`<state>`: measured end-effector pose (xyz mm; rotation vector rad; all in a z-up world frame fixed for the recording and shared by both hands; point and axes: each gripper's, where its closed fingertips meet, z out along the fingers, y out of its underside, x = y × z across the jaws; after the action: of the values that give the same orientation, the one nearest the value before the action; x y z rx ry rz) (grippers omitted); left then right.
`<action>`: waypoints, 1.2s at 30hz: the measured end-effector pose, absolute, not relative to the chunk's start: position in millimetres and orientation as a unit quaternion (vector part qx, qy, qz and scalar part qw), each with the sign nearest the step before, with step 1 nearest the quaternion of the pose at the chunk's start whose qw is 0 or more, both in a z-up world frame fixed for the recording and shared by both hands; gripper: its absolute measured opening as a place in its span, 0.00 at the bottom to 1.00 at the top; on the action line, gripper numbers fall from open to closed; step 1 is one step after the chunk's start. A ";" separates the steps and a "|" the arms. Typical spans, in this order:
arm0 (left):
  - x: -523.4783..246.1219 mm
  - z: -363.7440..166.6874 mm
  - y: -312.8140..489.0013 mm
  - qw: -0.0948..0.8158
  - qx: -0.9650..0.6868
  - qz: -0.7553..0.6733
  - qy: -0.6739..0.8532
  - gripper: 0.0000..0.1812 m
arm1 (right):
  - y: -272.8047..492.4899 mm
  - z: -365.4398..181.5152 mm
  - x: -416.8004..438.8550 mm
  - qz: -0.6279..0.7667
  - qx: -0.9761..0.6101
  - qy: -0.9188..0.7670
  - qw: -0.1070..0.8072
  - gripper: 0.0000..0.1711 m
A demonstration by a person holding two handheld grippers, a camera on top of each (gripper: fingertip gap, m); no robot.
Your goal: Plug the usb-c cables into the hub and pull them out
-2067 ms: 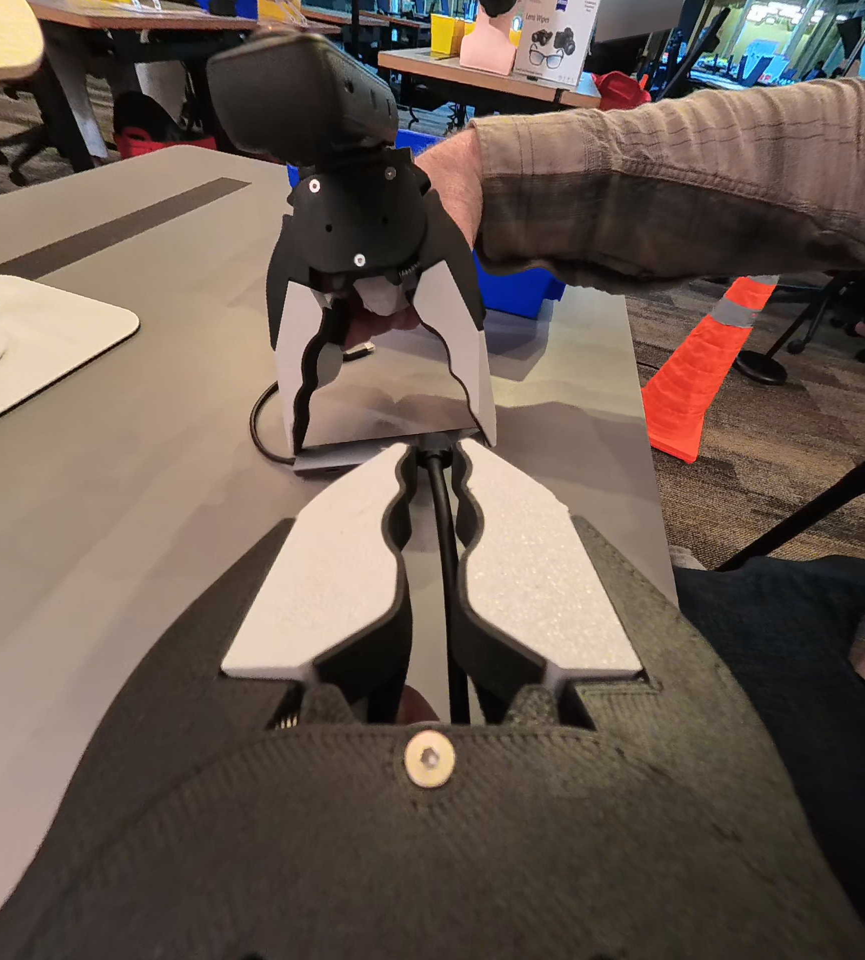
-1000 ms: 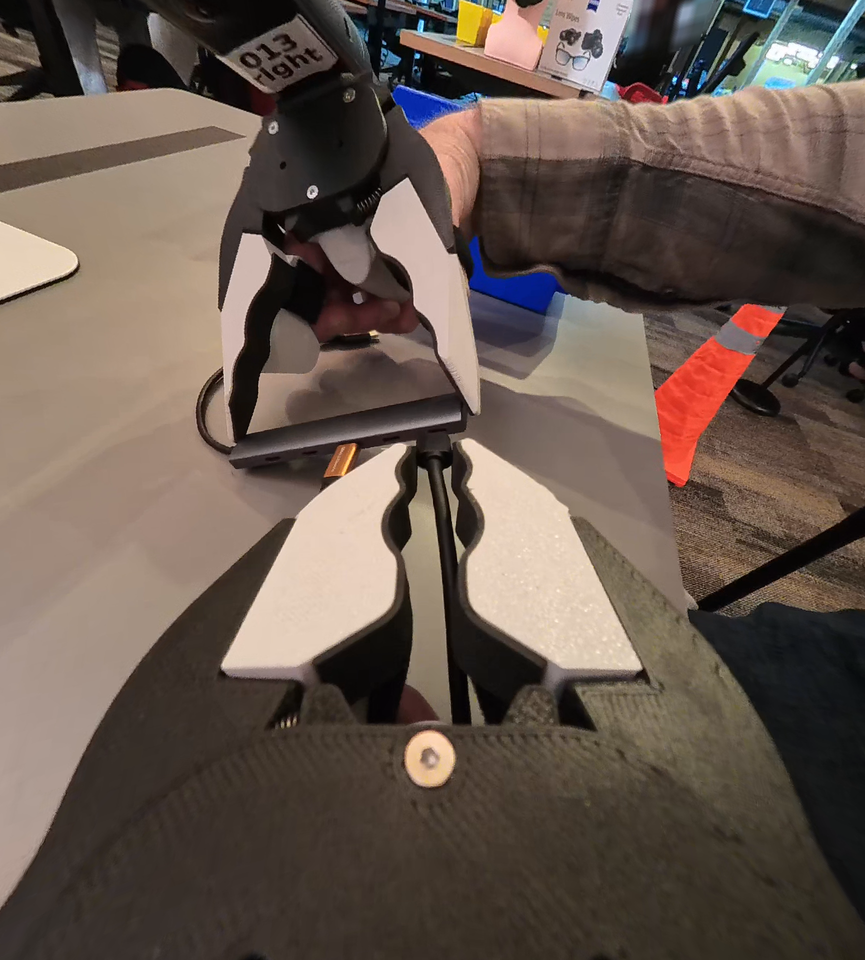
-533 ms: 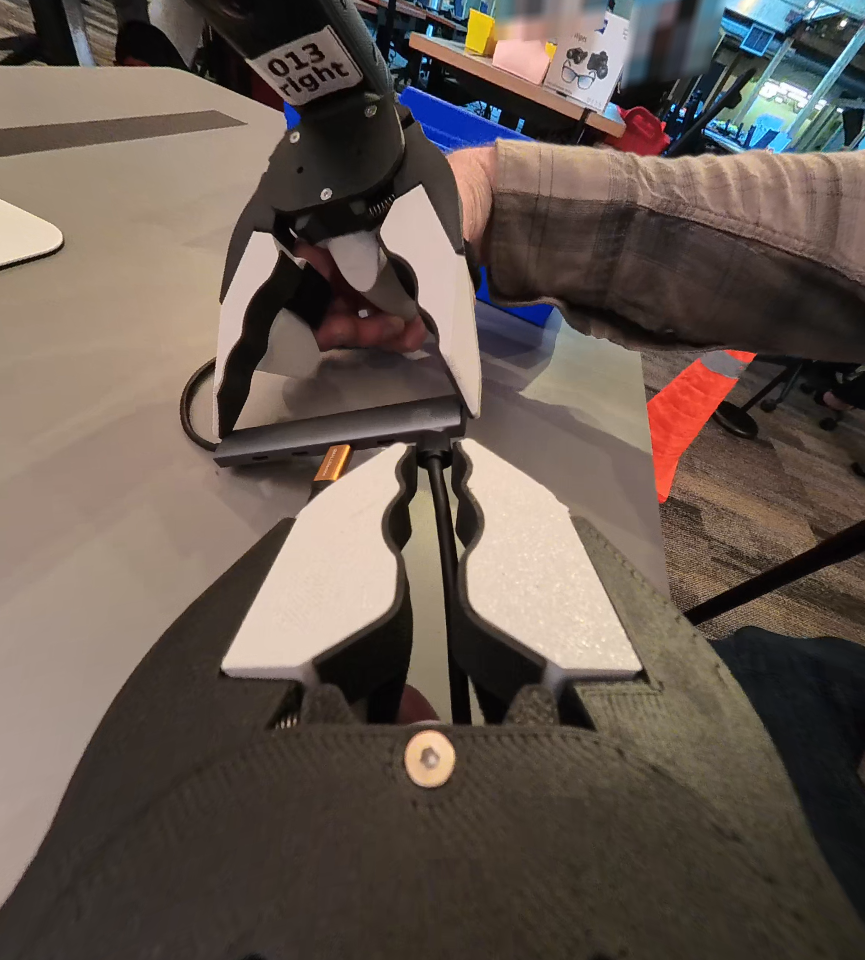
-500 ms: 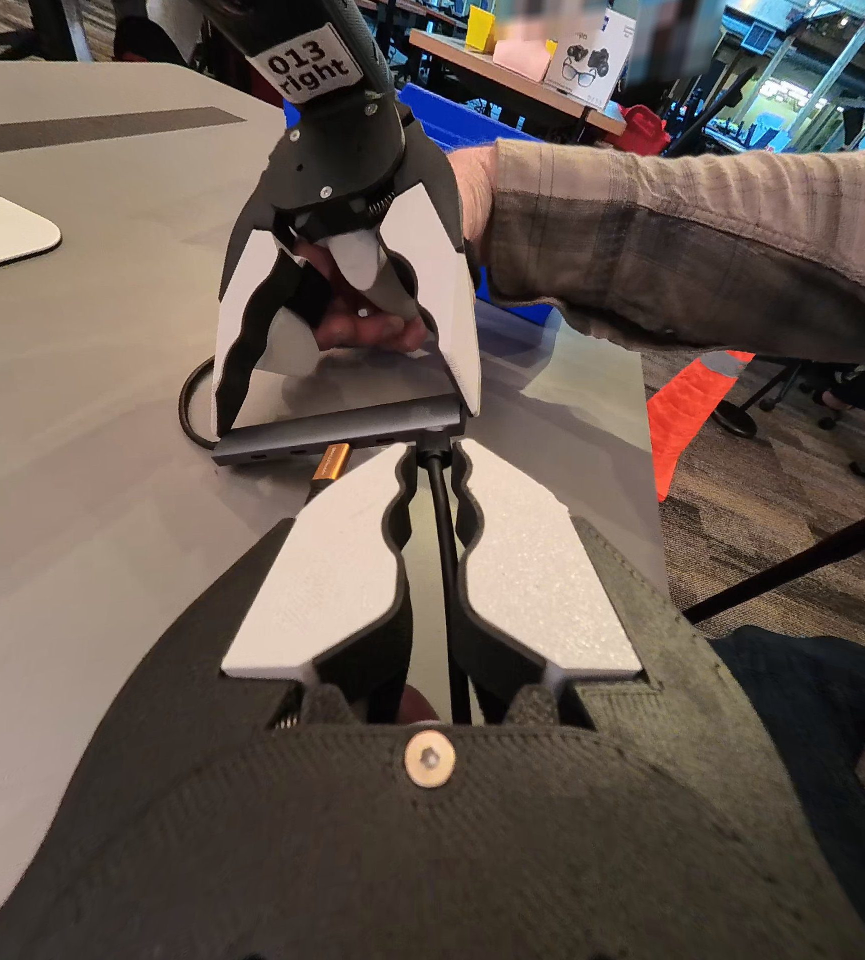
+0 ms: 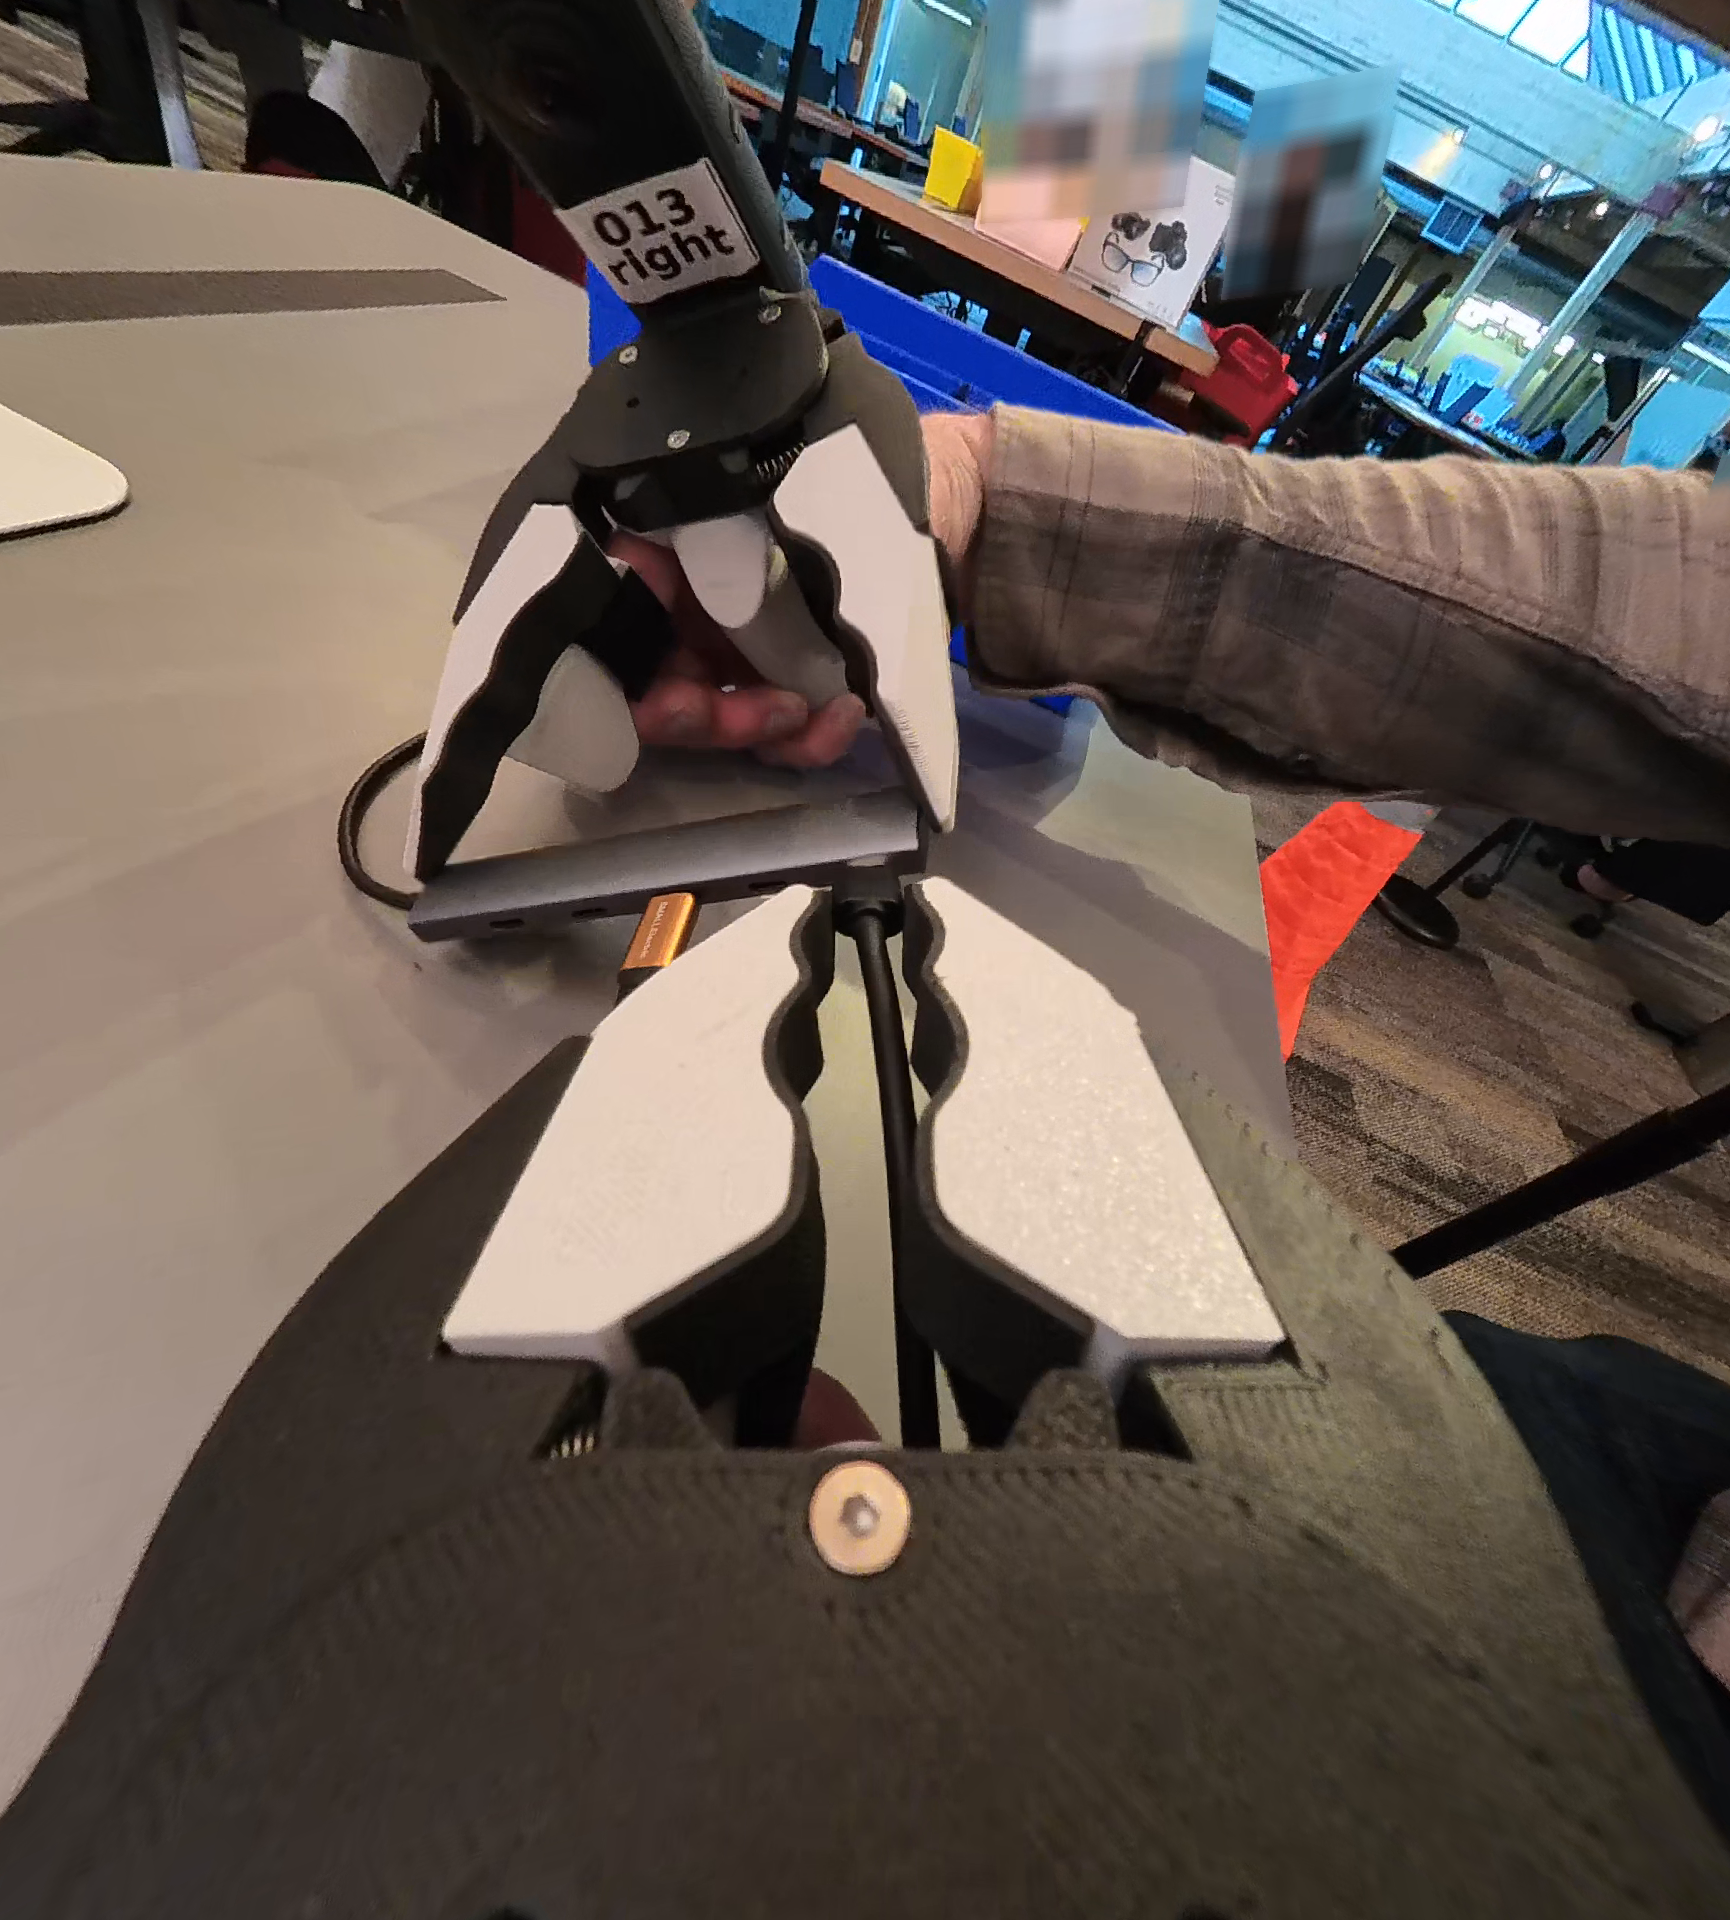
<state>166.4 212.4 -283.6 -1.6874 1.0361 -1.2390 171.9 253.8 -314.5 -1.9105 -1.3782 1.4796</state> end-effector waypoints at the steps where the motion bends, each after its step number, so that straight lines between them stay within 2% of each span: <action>1: 166.2 -283.1 212.9 0.392 -0.665 -0.490 0.405 0.07 | 254.2 -313.9 171.8 0.524 -0.675 -0.486 0.181 0.72; 13: 166.5 -277.5 215.0 0.392 -0.661 -0.516 0.378 0.07 | 255.9 -304.3 172.0 0.550 -0.662 -0.468 0.200 0.71; 14: 166.5 -277.3 215.4 0.393 -0.662 -0.516 0.376 0.07 | 252.4 -295.0 173.8 0.575 -0.640 -0.468 0.202 0.29; 15: 166.4 -276.2 215.7 0.394 -0.660 -0.520 0.373 0.07 | 262.5 -288.9 172.9 0.584 -0.643 -0.440 0.226 0.28; 16: 166.9 -273.4 215.7 0.395 -0.657 -0.526 0.368 0.07 | 263.1 -286.6 174.0 0.591 -0.638 -0.438 0.229 0.23; 17: 168.1 -270.7 214.9 0.396 -0.654 -0.530 0.367 0.07 | 265.4 -289.0 174.1 0.587 -0.644 -0.433 0.231 0.27; 20: 168.5 -268.4 215.8 0.406 -0.656 -0.514 0.375 0.07 | 264.4 -285.9 174.6 0.579 -0.645 -0.437 0.242 0.28; 22: 161.6 -265.6 217.8 0.415 -0.654 -0.508 0.377 0.07 | 268.0 -282.3 176.4 0.554 -0.656 -0.442 0.258 0.34; 23: 157.6 -265.2 220.0 0.419 -0.655 -0.504 0.377 0.07 | 273.0 -286.8 178.6 0.525 -0.676 -0.447 0.262 0.37; 26: 147.1 -261.9 228.6 0.432 -0.657 -0.493 0.372 0.07 | 297.4 -303.8 185.6 0.395 -0.735 -0.466 0.296 0.36; 29: 140.4 -255.4 236.3 0.446 -0.656 -0.489 0.362 0.07 | 307.0 -330.9 189.3 0.258 -0.772 -0.507 0.284 0.46; 31: 137.0 -253.2 239.8 0.455 -0.656 -0.480 0.363 0.07 | 312.1 -344.2 188.4 0.195 -0.796 -0.501 0.280 0.43; 33: 134.1 -252.3 240.9 0.462 -0.656 -0.472 0.365 0.07 | 323.4 -357.7 196.0 0.122 -0.831 -0.463 0.283 0.32; 35: 131.4 -252.7 242.2 0.466 -0.658 -0.467 0.362 0.07 | 327.7 -362.9 195.9 0.110 -0.851 -0.418 0.299 0.28; 36: 130.0 -252.7 242.9 0.468 -0.659 -0.467 0.360 0.07 | 326.6 -363.5 193.4 0.121 -0.856 -0.402 0.302 0.21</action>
<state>130.0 242.9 -252.7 -1.6160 0.8825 -1.1451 193.4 326.6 -363.5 -2.2708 -1.0663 0.3200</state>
